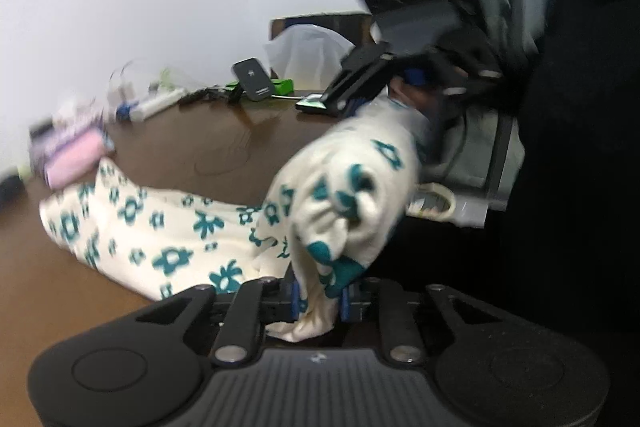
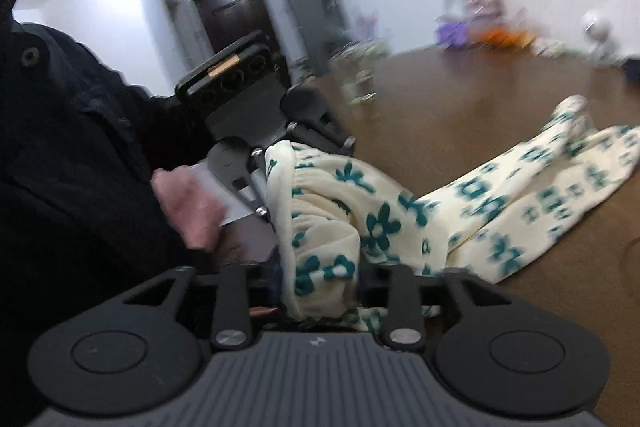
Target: Fold clothes
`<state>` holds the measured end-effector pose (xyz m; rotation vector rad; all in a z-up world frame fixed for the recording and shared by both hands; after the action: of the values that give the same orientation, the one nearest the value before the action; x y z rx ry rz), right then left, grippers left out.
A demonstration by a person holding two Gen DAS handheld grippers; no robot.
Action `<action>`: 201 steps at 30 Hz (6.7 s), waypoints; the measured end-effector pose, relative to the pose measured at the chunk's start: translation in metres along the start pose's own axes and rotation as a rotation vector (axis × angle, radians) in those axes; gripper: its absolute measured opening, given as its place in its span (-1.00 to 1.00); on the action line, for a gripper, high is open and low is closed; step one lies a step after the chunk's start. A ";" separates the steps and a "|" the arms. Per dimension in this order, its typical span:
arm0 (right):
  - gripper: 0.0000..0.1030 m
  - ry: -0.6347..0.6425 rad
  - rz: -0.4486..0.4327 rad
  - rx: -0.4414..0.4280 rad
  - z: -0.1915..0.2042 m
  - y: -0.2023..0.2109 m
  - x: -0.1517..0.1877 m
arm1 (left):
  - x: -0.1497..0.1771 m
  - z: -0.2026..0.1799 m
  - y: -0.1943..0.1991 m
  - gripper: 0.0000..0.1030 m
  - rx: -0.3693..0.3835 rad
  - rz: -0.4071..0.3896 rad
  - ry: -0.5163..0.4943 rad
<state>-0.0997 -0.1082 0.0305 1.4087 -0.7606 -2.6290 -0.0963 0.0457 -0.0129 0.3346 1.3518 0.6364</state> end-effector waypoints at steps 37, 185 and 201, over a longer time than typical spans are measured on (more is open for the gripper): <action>-0.46 -0.898 -0.243 0.101 -0.146 -0.042 -0.024 | 0.013 0.118 0.010 -0.05 -0.363 -0.072 0.664; -0.03 -0.311 -0.045 -0.140 -0.049 -0.005 0.009 | 0.007 0.062 0.002 0.21 0.294 -0.178 0.614; 0.01 -0.804 -0.301 0.129 -0.135 -0.001 -0.005 | 0.017 0.139 -0.022 0.20 -0.234 -0.108 0.898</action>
<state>0.0109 -0.1590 -0.0282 0.4427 -0.8197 -3.4629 0.0446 0.0572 -0.0104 -0.2586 2.0985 0.8915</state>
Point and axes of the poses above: each gripper's, at about its wrist camera, not at the fingertips, and y roughly against the way its jaws point, z to its left, x to its underside, the point moved 9 cm from there along -y, roughly the way its jaws point, and after that the axes turned 12 degrees about -y, right-handed, at the moved point
